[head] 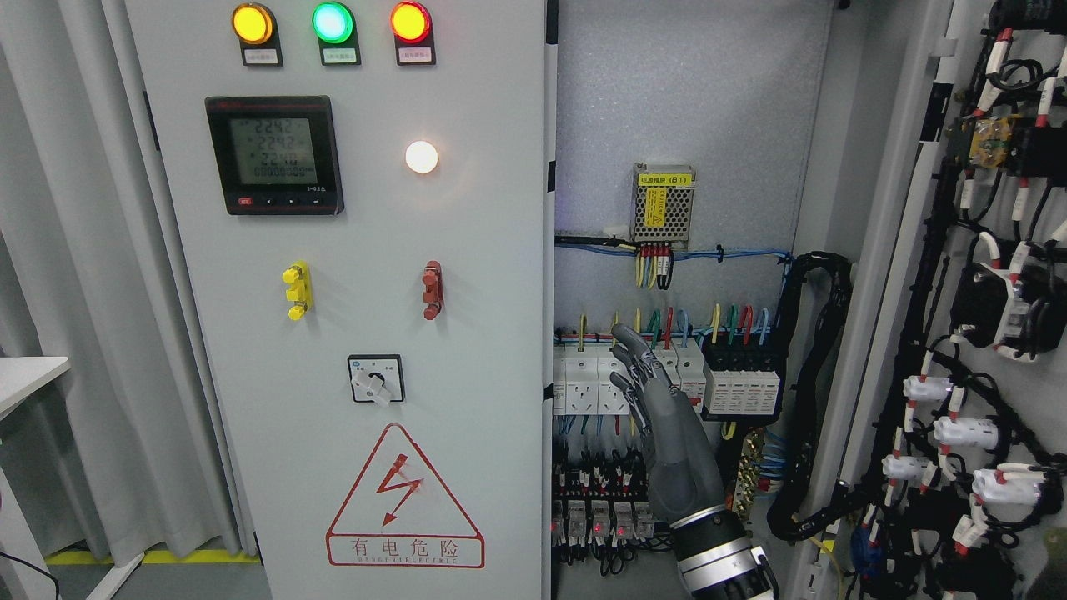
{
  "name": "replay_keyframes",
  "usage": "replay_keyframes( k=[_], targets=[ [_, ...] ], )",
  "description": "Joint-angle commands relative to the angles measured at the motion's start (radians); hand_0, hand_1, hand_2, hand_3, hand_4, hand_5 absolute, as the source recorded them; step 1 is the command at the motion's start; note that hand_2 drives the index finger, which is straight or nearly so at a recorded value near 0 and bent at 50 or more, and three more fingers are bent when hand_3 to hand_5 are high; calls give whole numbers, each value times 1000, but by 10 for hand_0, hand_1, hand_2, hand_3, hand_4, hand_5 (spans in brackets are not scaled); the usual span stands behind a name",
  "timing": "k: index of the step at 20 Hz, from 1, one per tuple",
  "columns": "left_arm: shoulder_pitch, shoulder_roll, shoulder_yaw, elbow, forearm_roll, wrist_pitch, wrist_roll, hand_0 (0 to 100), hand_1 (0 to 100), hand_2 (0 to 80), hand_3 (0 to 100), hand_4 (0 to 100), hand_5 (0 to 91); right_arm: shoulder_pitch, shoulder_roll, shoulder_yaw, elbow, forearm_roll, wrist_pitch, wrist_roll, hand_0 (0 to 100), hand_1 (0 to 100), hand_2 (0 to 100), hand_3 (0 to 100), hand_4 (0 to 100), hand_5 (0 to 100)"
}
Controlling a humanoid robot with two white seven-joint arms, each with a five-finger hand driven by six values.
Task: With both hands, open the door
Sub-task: 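Raise the right hand toward the edge of the lamp door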
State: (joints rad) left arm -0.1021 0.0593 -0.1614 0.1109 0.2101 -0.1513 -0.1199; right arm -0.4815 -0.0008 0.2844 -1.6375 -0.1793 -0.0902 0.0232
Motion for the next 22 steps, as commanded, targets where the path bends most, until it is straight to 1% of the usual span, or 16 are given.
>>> replay_keyframes(
  k=[1,3,5,7,11,13,19,22],
  targets=[
    [1,1,0,0,0,1,0,296,0,27,27,36,0,-52,1,41,65,-19,3,1,218,0,0,0,0,0],
    [1,1,0,1,0,1,8,296,0,28,27,36,0,-69,1,41,83,-19,3,0,218,0,0,0,0,0],
    [1,-3,0,0,0,1,45,296,0,28,27,36,0,-86,1,41,102,-20,3,0,218,0,0,0,0,0],
    [-1,-4,-1,0,0,1,62,296,0,28,27,36,0,-101,1,41,120,-37,3,0,218,0,0,0,0,0],
    [-1,-3,-1,0,0,1,62,296,0,27,27,36,0,-144,1,41,159,-46,6,0,218,0,0,0,0,0],
    [-1,-6,-1,0,0,1,62,296,0,27,28,36,0,-158,1,39,169,-46,21,0,218,0,0,0,0,0],
    [-1,-6,-1,0,0,1,62,296,0,28,28,36,0,-204,1,41,217,-49,21,0,218,0,0,0,0,0],
    [-1,-7,-1,-2,-1,-1,62,296,0,27,28,38,0,-232,1,39,237,-118,26,-2,218,0,0,0,0,0]
  ],
)
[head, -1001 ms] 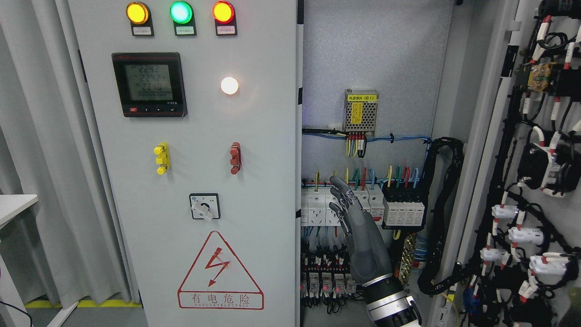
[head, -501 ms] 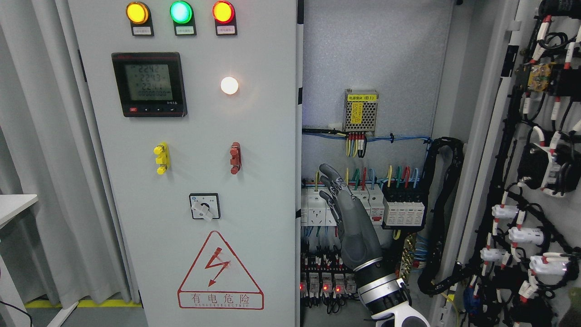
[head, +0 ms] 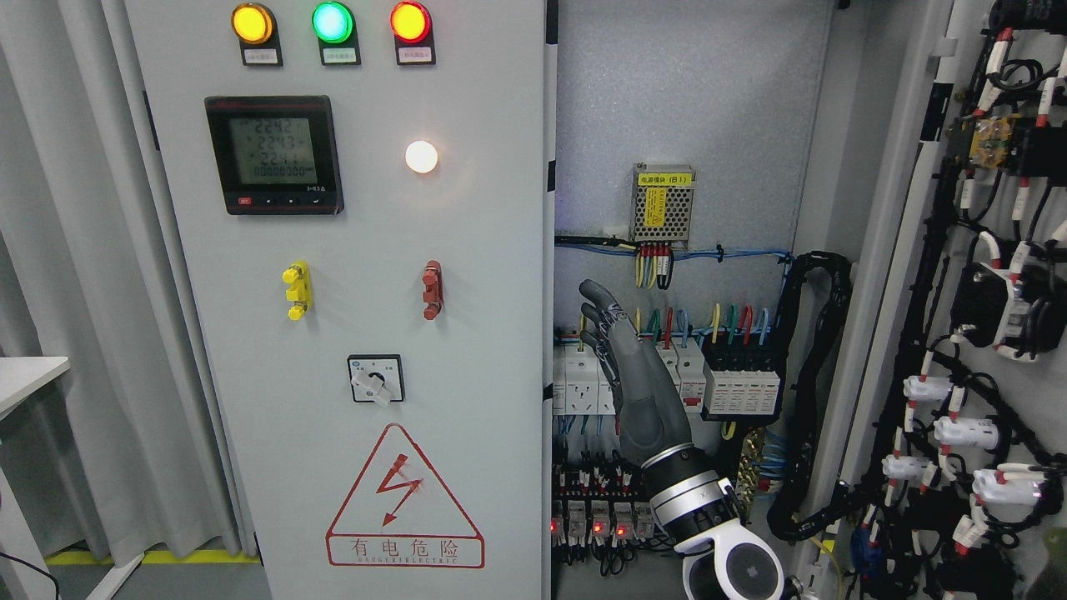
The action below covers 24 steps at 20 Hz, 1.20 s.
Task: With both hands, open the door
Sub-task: 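Raise the right hand toward the edge of the lamp door, then hook right hand fingers behind the inner edge of the lamp door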
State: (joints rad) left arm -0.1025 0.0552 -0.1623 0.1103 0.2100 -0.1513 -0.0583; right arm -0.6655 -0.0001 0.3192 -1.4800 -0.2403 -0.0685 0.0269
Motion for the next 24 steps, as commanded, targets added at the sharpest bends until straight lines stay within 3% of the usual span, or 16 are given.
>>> replay_keyframes(
  k=[1,9,13,24],
  targets=[
    [0,-3,-2,-1,-1,-1,0,296,0,27,28,38,0,-52,0,6,87,-66,6,-4,218,0,0,0,0,0],
    [1,5,0,-1,-1,-5,-2,296,0,27,27,37,0,-75,0,23,104,-68,50,2,218,0,0,0,0,0],
    [1,5,-2,-1,-21,-5,-2,296,0,27,28,37,0,-92,0,21,104,-71,64,68,218,0,0,0,0,0],
    [1,-2,3,-1,-29,-2,-2,296,0,27,28,37,0,-103,0,18,96,-137,111,80,218,0,0,0,0,0]
  ],
)
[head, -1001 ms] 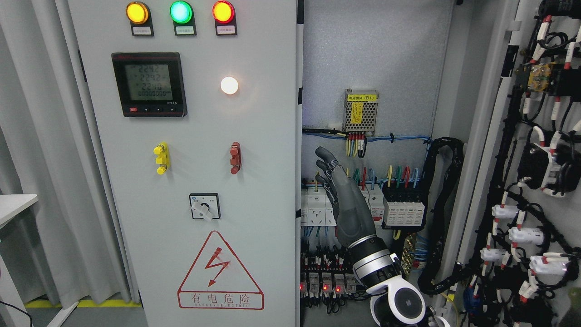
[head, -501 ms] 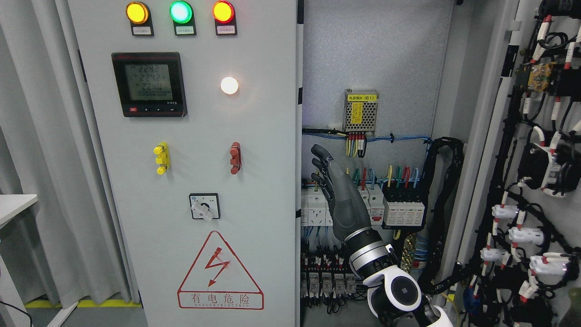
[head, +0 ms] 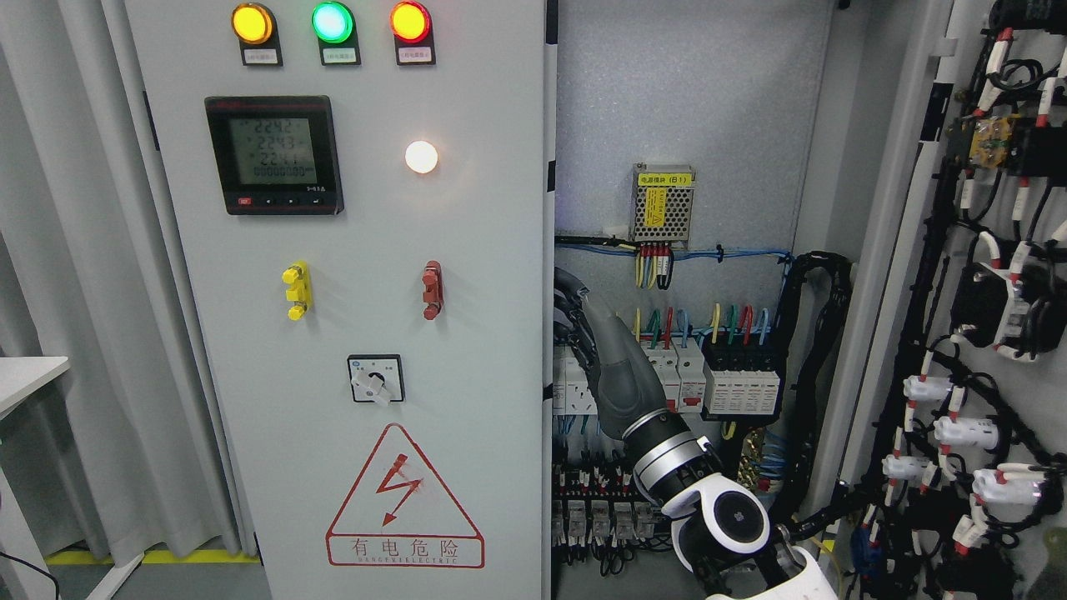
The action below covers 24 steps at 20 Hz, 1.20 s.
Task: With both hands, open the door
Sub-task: 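Hook right hand fingers behind the inner edge of the lamp door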
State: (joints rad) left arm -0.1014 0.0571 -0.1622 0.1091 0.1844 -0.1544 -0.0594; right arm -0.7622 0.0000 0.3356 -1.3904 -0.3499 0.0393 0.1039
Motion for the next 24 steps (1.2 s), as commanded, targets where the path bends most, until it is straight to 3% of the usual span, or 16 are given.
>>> replay_keyframes(
  k=[1,4,17,20,24],
  targets=[
    [0,-3,3,-3,-3,1,-2,296,0,27,28,37,0,-8,0,2,5,-29,4,8,218,0,0,0,0,0],
    [0,-5,3,-2,-3,1,-2,296,0,27,28,37,0,-8,0,0,7,-32,4,60,219,0,0,0,0,0],
    [-1,-3,6,-2,-2,1,0,296,0,27,28,36,0,-8,0,-30,5,-141,22,69,219,0,0,0,0,0],
    [-1,-3,6,-2,-2,1,0,296,0,27,28,37,0,-8,0,-30,8,-146,51,123,219,0,0,0,0,0],
    [-1,-5,3,-2,-3,1,0,296,0,27,28,36,0,-8,0,-30,16,-164,57,126,219,0,0,0,0,0]
  ],
)
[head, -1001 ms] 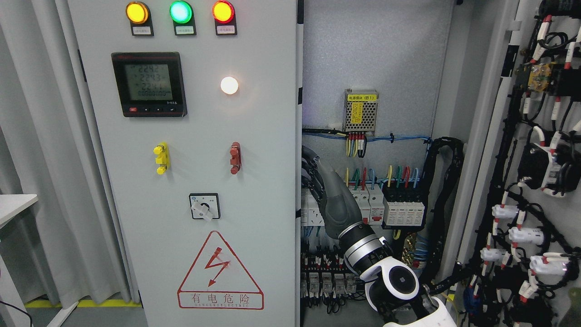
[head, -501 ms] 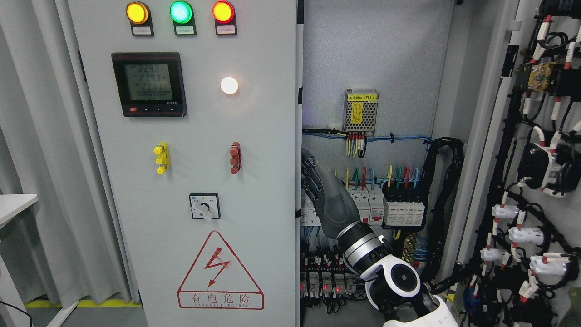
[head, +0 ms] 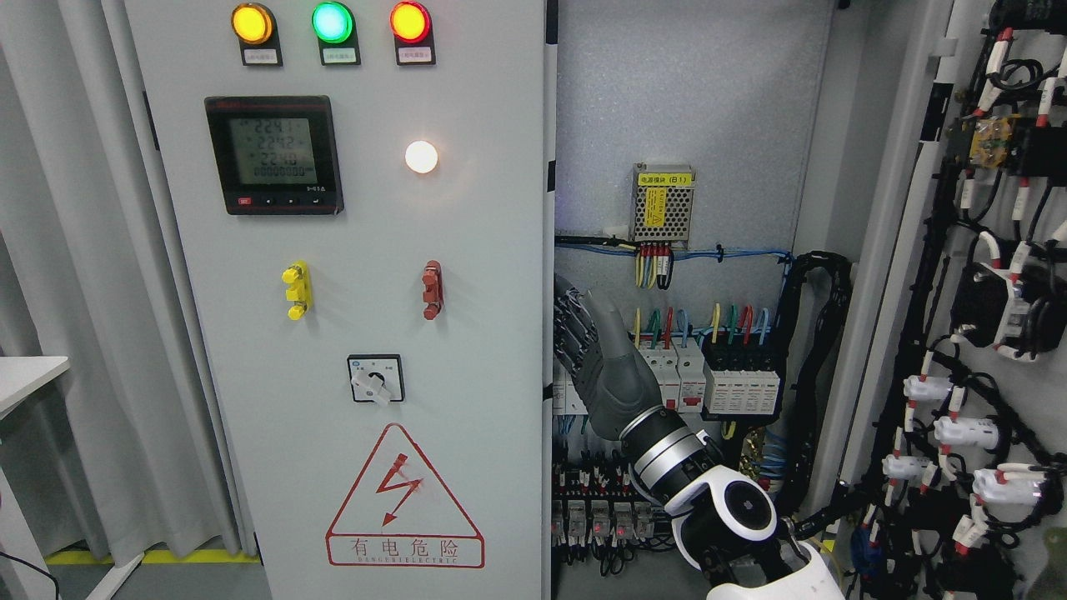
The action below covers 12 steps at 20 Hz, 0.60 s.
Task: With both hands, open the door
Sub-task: 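Hook right hand fingers behind the inner edge of the lamp door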
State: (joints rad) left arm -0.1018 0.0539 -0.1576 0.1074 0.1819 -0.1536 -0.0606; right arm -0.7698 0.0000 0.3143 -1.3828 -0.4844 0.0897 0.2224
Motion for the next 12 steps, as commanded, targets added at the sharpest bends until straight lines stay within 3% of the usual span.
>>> replay_keyframes(
  k=[1,8,12],
  targets=[
    [-1,-2,-3,0,-1,0,1,296,0,27,28,36,0,-2,0,-9,7,-49,7,9,219,0,0,0,0,0],
    [1,0,-3,0,-1,0,1,295,0,27,28,36,0,-3,0,-35,1,-77,19,17,219,0,0,0,0,0],
    [-1,-2,0,0,-1,0,1,295,0,27,28,37,0,-3,0,-37,5,-79,22,41,219,0,0,0,0,0]
  ],
)
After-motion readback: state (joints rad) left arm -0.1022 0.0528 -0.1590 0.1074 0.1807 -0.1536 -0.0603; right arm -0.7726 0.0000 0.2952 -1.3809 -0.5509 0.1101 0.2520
